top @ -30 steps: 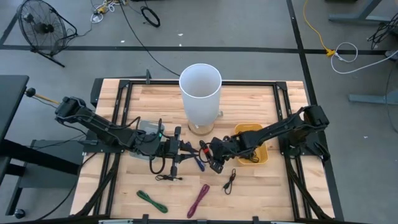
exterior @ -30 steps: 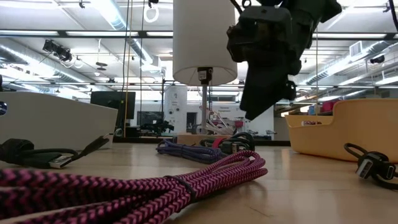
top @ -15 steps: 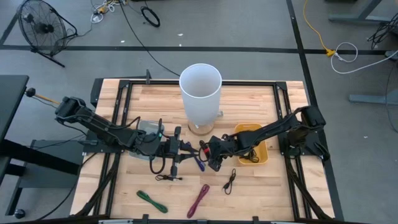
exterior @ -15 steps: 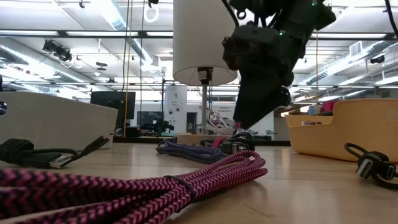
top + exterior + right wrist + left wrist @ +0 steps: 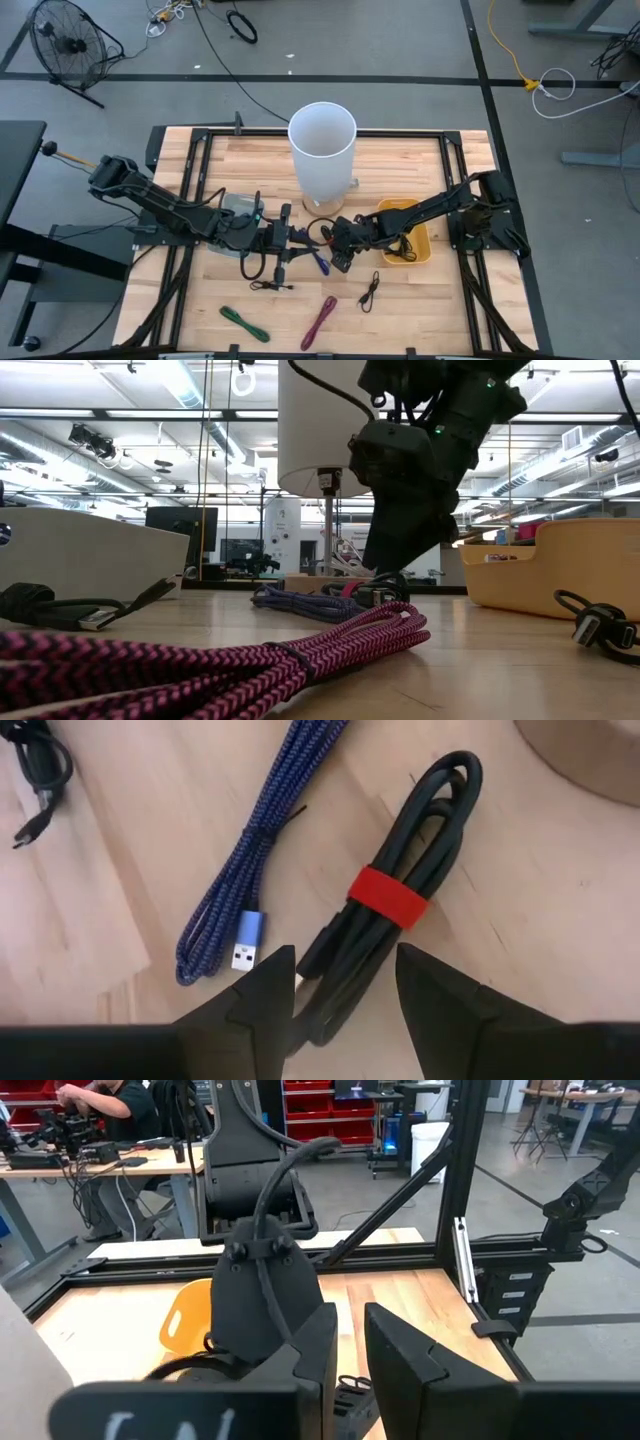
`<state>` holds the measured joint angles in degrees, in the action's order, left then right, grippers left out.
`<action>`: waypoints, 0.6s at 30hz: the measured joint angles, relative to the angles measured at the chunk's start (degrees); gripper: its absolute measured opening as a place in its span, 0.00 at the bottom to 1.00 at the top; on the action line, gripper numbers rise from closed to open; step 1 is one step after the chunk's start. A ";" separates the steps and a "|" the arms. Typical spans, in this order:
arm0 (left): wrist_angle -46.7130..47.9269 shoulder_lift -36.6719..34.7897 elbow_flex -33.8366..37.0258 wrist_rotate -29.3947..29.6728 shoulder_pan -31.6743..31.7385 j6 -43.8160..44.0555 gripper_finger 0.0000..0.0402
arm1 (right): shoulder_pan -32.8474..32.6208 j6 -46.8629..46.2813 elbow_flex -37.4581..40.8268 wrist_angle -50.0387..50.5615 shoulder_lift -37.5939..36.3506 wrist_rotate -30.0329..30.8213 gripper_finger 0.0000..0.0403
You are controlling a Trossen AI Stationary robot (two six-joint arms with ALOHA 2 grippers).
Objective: Pick & Place USB Port
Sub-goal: Put the black USB charger into the yellow bin
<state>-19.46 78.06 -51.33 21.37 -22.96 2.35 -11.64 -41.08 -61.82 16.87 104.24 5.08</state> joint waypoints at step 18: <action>0.04 0.00 0.00 0.02 0.00 0.00 0.15 | 0.22 5.31 0.01 -1.61 2.15 -3.52 0.04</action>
<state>-19.42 78.06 -51.33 21.39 -22.96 2.35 -11.42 -35.77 -61.81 15.26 106.39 1.56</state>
